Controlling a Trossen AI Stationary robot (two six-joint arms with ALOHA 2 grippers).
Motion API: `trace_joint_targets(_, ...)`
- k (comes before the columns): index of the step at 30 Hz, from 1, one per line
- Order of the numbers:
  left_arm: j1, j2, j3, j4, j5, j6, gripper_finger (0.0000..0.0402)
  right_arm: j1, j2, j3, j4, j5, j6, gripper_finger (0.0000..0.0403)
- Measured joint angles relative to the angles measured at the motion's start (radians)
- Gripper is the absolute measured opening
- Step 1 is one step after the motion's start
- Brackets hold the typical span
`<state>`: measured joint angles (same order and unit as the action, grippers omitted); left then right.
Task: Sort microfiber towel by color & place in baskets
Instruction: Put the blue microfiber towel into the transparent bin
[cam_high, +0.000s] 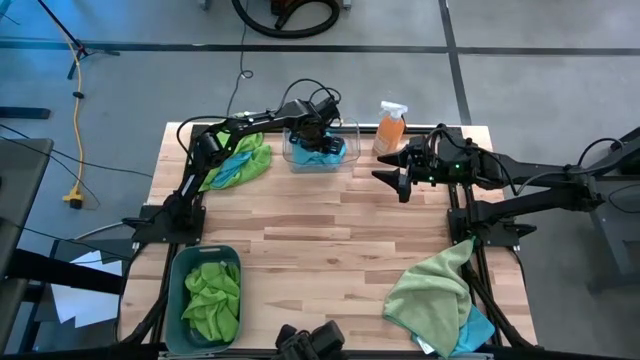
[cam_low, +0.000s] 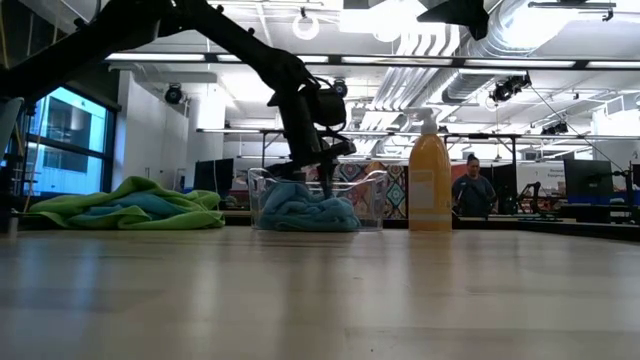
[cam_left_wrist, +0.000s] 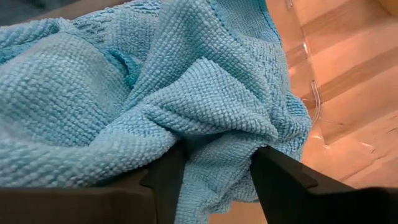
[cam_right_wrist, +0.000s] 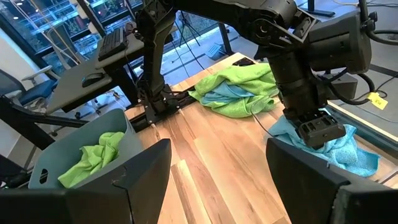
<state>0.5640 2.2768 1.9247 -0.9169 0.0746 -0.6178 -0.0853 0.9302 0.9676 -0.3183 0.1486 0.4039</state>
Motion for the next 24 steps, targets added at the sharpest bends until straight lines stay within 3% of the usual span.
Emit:
trace_joint_targets(11,0.001,-0.027,-0.002,-0.004,0.016,0.009,0.0179,0.000,0.000,0.000,0.000,0.000,-0.004,0.0259)
trace_joint_targets(24,0.012,-0.152,-0.002,-0.004,-0.011,0.078,0.0179,0.000,0.000,0.000,0.000,0.008,-0.001,0.0259)
